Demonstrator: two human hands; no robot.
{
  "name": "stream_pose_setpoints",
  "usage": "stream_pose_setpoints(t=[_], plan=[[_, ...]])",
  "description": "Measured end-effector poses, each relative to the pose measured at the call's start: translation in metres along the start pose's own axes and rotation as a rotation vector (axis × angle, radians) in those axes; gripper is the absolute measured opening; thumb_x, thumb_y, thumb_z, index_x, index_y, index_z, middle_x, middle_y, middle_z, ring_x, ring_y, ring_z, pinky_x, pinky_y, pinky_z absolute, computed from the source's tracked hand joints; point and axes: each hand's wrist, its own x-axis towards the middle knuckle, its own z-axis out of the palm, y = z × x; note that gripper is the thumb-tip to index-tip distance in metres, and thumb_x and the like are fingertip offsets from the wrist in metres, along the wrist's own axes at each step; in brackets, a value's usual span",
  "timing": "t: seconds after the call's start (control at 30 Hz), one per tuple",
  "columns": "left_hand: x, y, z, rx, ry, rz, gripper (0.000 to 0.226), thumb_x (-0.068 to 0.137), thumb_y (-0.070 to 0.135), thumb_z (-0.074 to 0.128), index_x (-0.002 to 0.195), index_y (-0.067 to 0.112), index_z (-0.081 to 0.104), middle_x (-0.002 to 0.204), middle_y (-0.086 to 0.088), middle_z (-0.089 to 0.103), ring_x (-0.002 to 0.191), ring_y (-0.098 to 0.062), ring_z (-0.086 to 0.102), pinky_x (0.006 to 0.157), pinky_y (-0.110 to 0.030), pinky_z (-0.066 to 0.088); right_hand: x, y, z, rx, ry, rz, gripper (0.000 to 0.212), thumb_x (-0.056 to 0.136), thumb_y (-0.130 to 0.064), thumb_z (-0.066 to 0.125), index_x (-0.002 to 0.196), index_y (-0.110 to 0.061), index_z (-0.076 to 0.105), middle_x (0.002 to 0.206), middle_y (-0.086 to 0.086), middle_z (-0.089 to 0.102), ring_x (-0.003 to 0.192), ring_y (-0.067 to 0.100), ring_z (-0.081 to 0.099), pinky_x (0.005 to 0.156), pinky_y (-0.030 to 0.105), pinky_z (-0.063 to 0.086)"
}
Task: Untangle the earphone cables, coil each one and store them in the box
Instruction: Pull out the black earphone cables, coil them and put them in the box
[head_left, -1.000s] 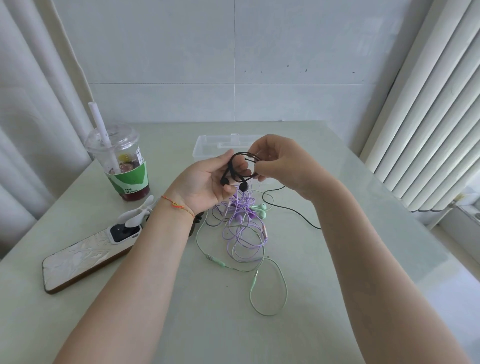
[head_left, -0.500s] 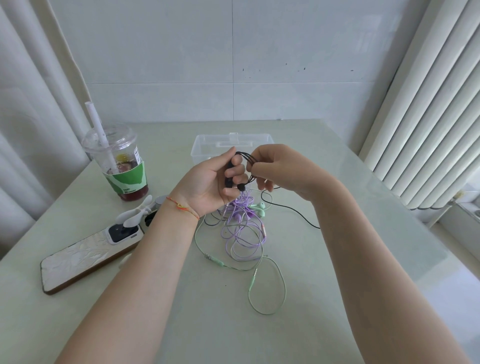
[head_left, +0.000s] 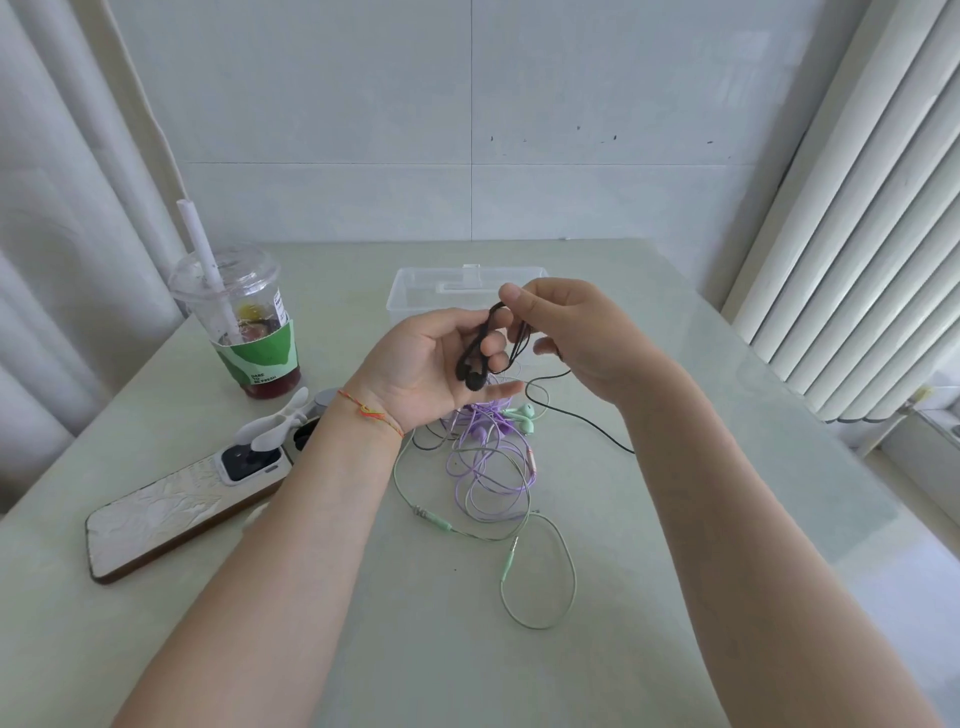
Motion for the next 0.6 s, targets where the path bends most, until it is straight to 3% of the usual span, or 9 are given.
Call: stream_pose_setpoints(t=[0.17,0.23,0.43,0.6], plan=[[0.0010,-0.0001,0.0026,0.019,0.044,0.010,0.029,0.097,0.028,0.046,0.074,0.015,0.058,0.062,0.001,0.051,0.055,-0.014,0.051,0.088,-0.043,0.051,-0.0006,0.0023,-0.0001,0.094,-0.078,0.013,0.026,0.097,-0.033,0.056,0.077,-0.018,0.062,0.079,0.001,0.064,0.077,0.014,0.057,0.073,0.033,0.033],[0.0007,0.0001,0.0030,0.064,0.044,0.001,0.028,0.096,0.028,0.048,0.075,0.016,0.060,0.066,0.002,0.054,0.057,-0.012,0.052,0.084,-0.038,0.053,-0.0009,0.0031,-0.0003,0.077,-0.087,0.011,0.025,0.097,-0.033,0.055,0.078,-0.018,0.062,0.078,0.004,0.064,0.076,0.017,0.055,0.072,0.033,0.032],[-0.0019,-0.0008,0.0020,0.083,-0.011,-0.001,0.037,0.096,0.030,0.046,0.079,0.013,0.073,0.058,0.003,0.048,0.059,-0.014,0.055,0.082,-0.039,0.052,0.0000,0.0032,-0.0032,0.027,-0.054,-0.033,0.019,0.095,-0.026,0.060,0.078,-0.016,0.061,0.074,0.002,0.057,0.064,0.011,0.048,0.063,0.024,0.036],[-0.0043,-0.0047,-0.0017,0.066,-0.225,0.046,0.032,0.095,0.024,0.043,0.088,0.015,0.074,0.075,0.001,0.063,0.076,-0.016,0.064,0.090,-0.046,0.053,-0.0003,0.0049,-0.0073,0.077,-0.122,-0.075,0.022,0.093,-0.027,0.062,0.074,-0.018,0.061,0.072,0.009,0.058,0.061,0.019,0.048,0.058,0.026,0.034]])
